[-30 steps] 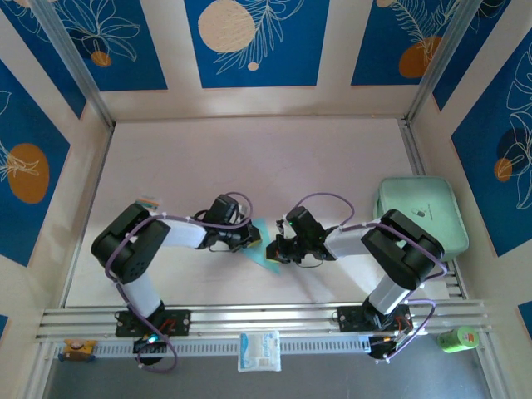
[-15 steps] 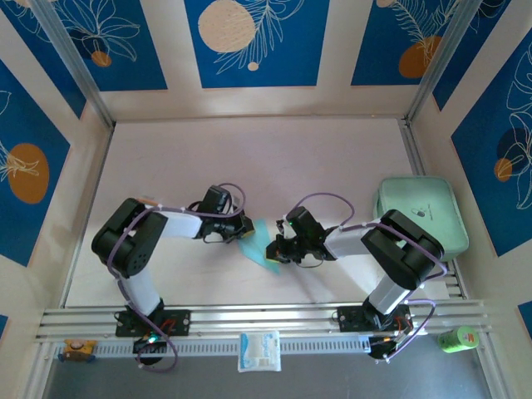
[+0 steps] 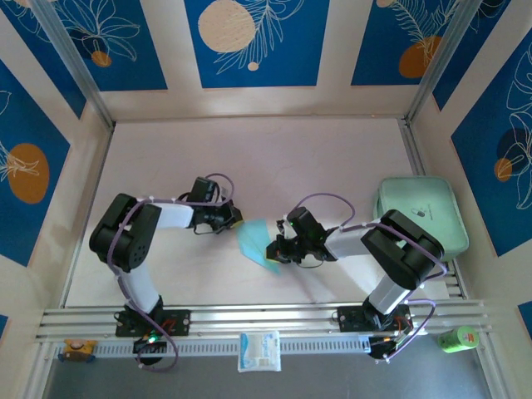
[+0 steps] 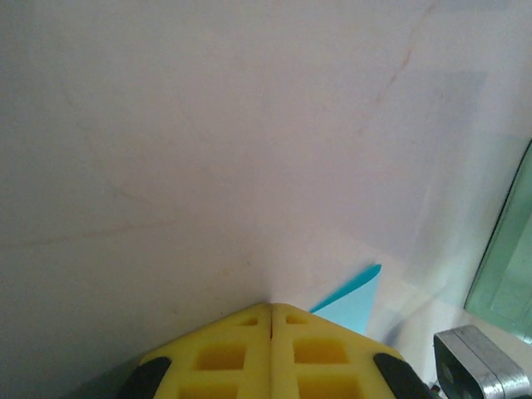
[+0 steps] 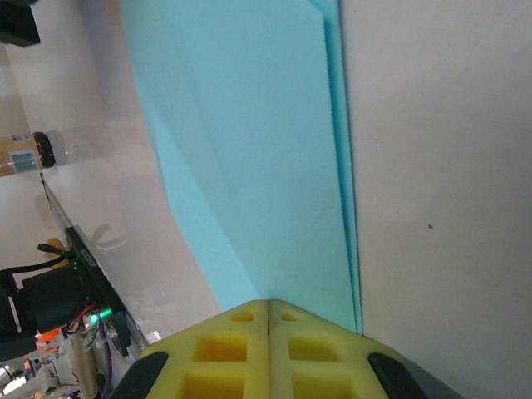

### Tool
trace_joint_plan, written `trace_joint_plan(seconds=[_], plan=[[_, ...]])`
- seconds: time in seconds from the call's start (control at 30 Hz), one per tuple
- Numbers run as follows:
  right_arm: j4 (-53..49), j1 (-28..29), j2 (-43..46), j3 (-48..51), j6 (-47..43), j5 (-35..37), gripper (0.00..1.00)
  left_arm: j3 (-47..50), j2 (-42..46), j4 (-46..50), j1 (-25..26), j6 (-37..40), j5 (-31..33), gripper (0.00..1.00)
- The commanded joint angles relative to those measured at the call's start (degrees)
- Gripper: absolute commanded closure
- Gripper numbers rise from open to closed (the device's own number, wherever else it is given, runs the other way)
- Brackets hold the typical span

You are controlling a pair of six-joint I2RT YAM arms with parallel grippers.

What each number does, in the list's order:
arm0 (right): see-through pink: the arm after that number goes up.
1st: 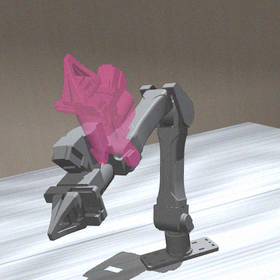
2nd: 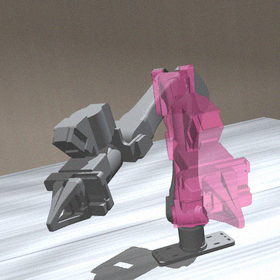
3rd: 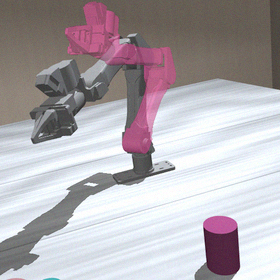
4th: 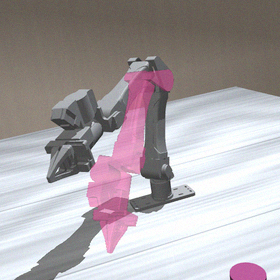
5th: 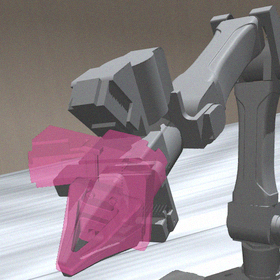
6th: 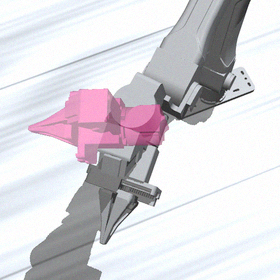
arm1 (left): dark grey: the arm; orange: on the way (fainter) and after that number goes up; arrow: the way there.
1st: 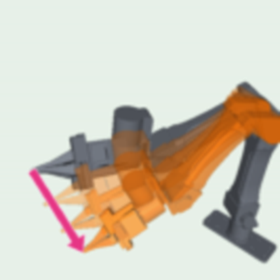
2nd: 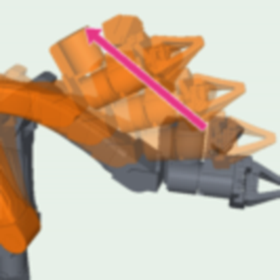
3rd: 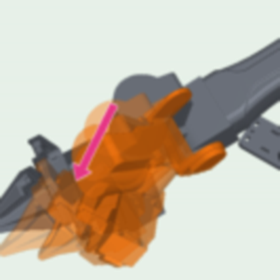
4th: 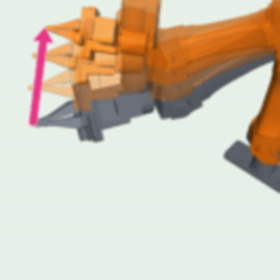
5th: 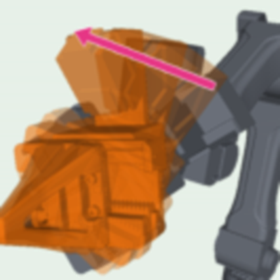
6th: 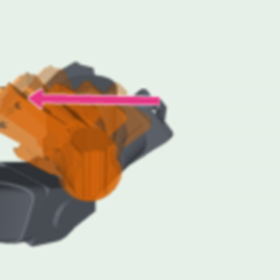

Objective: Fold a paper plane with a square sheet of paper (pick it up from the middle)
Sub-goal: Fourth fold the wing at the center of the table.

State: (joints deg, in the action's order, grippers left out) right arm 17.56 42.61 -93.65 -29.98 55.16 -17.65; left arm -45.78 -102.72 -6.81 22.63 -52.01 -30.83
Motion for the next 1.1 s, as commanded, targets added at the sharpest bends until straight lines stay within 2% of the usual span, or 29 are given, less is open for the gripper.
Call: trace_joint_plan(seconds=[0.0,0.17,0.4,0.57,0.83,0.93,1.07], plan=[[-7.5,-0.1,-2.4,2.5,0.1,-0.1,0.99,-1.4,-1.4,3.9,-1.4,2.2,2.4,0.96],[-7.5,-0.1,-2.5,2.3,0.0,-0.4,0.99,-1.9,0.2,4.8,-1.5,2.0,2.7,0.95],[-8.1,-0.2,-2.5,1.9,-0.2,-0.3,0.99,-1.5,8.0,7.1,-0.8,1.8,3.9,0.9],[-8.3,-0.3,-2.6,1.7,-0.1,-0.2,0.99,0.4,12.3,6.0,2.5,1.2,4.6,0.88],[-8.4,-0.3,-2.4,1.9,0.1,0.1,0.99,3.9,8.5,-2.3,9.9,-2.3,2.9,0.91],[-8.1,-0.2,-2.2,2.0,0.2,0.0,0.99,4.8,5.9,-4.4,10.2,-3.7,3.2,0.92],[-8.2,-0.2,-1.4,1.9,0.1,-0.2,0.99,4.8,3.1,-2.6,10.2,-2.4,4.4,0.93]])
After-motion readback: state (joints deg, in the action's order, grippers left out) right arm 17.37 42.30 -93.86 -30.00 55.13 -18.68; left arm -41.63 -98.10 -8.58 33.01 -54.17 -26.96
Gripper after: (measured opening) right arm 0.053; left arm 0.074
